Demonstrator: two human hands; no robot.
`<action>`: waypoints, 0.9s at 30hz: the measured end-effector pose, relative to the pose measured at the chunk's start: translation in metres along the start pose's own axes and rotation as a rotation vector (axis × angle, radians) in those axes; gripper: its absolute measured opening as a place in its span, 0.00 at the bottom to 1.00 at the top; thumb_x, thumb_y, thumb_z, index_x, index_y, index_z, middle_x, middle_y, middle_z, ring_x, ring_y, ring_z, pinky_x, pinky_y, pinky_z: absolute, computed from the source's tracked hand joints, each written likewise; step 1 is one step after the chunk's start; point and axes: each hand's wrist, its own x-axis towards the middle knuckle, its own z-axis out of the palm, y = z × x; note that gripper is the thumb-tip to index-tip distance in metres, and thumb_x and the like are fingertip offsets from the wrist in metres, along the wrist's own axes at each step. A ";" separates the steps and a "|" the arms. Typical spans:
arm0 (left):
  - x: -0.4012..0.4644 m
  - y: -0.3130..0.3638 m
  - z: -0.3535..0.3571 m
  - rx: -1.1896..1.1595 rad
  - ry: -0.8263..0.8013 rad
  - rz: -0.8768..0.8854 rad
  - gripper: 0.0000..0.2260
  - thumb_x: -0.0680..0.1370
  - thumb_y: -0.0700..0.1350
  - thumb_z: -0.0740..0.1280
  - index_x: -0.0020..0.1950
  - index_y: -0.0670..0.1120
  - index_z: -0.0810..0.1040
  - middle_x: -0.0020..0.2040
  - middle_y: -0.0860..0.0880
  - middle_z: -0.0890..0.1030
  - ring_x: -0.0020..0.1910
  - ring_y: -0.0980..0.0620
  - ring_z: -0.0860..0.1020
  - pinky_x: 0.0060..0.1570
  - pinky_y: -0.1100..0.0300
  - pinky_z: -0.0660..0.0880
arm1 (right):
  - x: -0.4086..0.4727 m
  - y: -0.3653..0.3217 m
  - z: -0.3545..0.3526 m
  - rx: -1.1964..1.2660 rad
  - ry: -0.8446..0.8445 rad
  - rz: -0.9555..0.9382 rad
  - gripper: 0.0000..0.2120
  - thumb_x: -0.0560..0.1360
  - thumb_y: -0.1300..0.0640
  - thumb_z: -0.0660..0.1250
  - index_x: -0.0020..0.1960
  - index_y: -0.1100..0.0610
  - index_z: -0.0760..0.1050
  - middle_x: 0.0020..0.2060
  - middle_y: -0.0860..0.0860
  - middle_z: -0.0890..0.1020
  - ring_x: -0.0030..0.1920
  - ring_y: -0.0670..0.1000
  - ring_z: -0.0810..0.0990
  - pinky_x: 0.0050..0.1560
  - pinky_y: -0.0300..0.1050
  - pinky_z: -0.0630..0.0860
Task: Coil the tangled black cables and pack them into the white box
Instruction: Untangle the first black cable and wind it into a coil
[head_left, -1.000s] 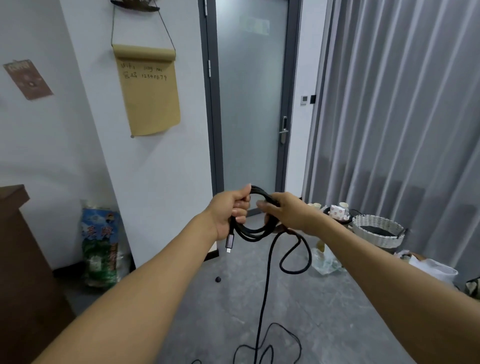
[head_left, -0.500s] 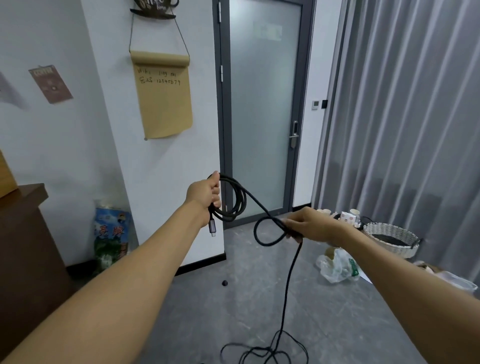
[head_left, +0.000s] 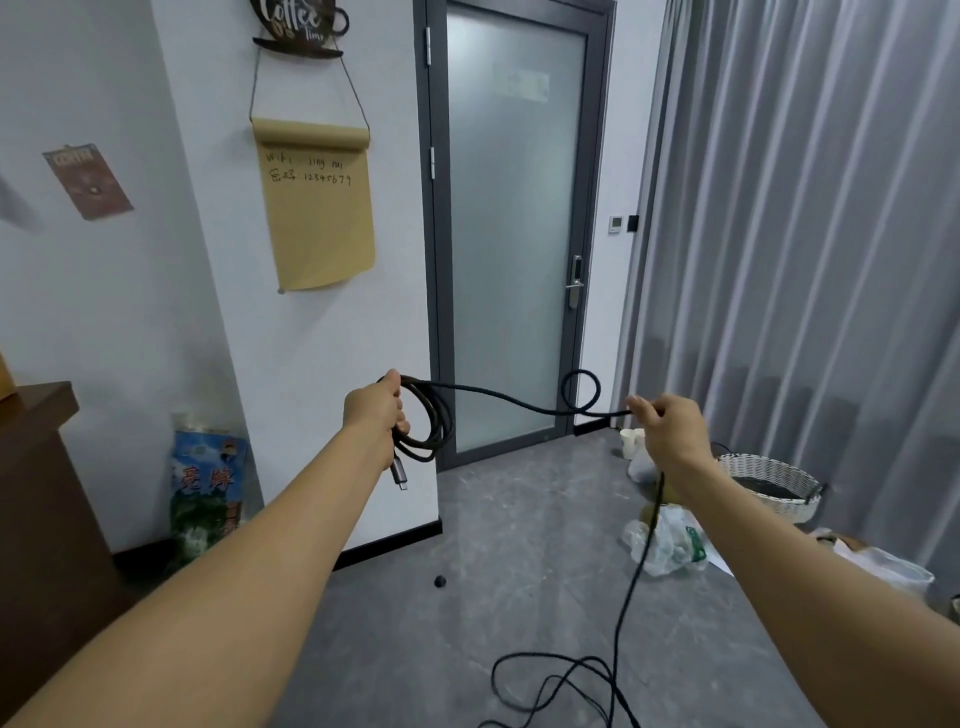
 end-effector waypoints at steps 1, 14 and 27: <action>-0.001 0.005 0.002 -0.046 -0.018 0.012 0.13 0.81 0.44 0.62 0.36 0.44 0.68 0.24 0.52 0.63 0.15 0.58 0.57 0.17 0.68 0.57 | -0.002 0.004 0.001 -0.121 0.010 -0.001 0.18 0.78 0.51 0.62 0.38 0.66 0.72 0.29 0.56 0.73 0.36 0.56 0.71 0.38 0.46 0.67; -0.026 -0.002 0.047 -0.024 -0.396 0.067 0.16 0.81 0.46 0.60 0.34 0.46 0.65 0.21 0.55 0.60 0.17 0.60 0.57 0.18 0.68 0.56 | -0.041 -0.059 0.046 0.164 -0.652 -0.155 0.16 0.73 0.70 0.59 0.60 0.63 0.72 0.53 0.61 0.79 0.65 0.65 0.67 0.57 0.58 0.73; -0.021 0.016 0.016 -0.183 -0.147 0.054 0.14 0.81 0.46 0.62 0.36 0.45 0.68 0.23 0.53 0.62 0.16 0.59 0.57 0.18 0.68 0.57 | -0.046 -0.015 0.027 -0.040 -0.739 -0.130 0.16 0.77 0.50 0.65 0.35 0.58 0.79 0.27 0.49 0.78 0.26 0.44 0.72 0.28 0.31 0.69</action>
